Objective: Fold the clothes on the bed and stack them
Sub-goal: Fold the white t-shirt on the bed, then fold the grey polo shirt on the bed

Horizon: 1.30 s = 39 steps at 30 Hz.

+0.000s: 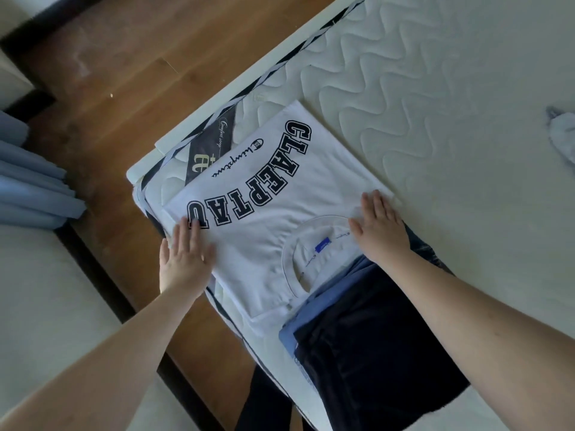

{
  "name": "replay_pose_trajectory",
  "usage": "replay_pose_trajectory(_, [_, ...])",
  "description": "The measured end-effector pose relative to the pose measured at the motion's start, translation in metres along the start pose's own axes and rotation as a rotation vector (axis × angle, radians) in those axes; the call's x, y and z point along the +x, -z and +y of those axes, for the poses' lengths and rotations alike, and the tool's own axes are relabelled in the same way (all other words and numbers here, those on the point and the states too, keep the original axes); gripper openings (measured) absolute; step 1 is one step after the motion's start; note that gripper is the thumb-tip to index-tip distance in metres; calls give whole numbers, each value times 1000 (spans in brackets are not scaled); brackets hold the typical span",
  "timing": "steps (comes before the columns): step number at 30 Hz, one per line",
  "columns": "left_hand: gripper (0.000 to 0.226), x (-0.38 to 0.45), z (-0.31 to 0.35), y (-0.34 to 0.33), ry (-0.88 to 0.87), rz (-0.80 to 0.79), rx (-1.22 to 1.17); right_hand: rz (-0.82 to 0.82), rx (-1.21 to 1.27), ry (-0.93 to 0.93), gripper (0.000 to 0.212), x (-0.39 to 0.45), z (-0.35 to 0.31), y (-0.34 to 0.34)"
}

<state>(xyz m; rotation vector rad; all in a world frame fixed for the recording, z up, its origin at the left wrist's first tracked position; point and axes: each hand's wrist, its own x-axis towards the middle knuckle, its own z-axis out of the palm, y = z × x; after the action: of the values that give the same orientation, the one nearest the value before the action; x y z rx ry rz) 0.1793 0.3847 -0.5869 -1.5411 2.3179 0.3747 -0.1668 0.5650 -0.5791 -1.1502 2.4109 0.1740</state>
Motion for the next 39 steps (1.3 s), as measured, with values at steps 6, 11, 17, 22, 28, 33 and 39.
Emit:
replay_pose_trajectory(6, [65,-86,32,45,-181,-89,104,-20,-9,74,66,-86,-11,51])
replay_pose_trajectory(11, [69,-154,62,99,-310,-112,153,92,-4,118,65,-171,-14,112])
replay_pose_trajectory(17, [68,-234,109,173,-538,4,171,217,-7,117,58,-294,13,169])
replay_pose_trajectory(22, [74,-295,150,240,-685,105,189,296,11,-5,53,-383,46,195])
replay_pose_trajectory(28, [72,-351,198,287,-912,254,185,380,28,-148,55,-433,71,220])
replay_pose_trajectory(33, [65,-362,231,306,-1113,346,196,454,46,-301,57,-457,76,239])
replay_pose_trajectory(39, [71,-357,253,321,-1296,330,316,485,74,-499,57,-499,66,237])
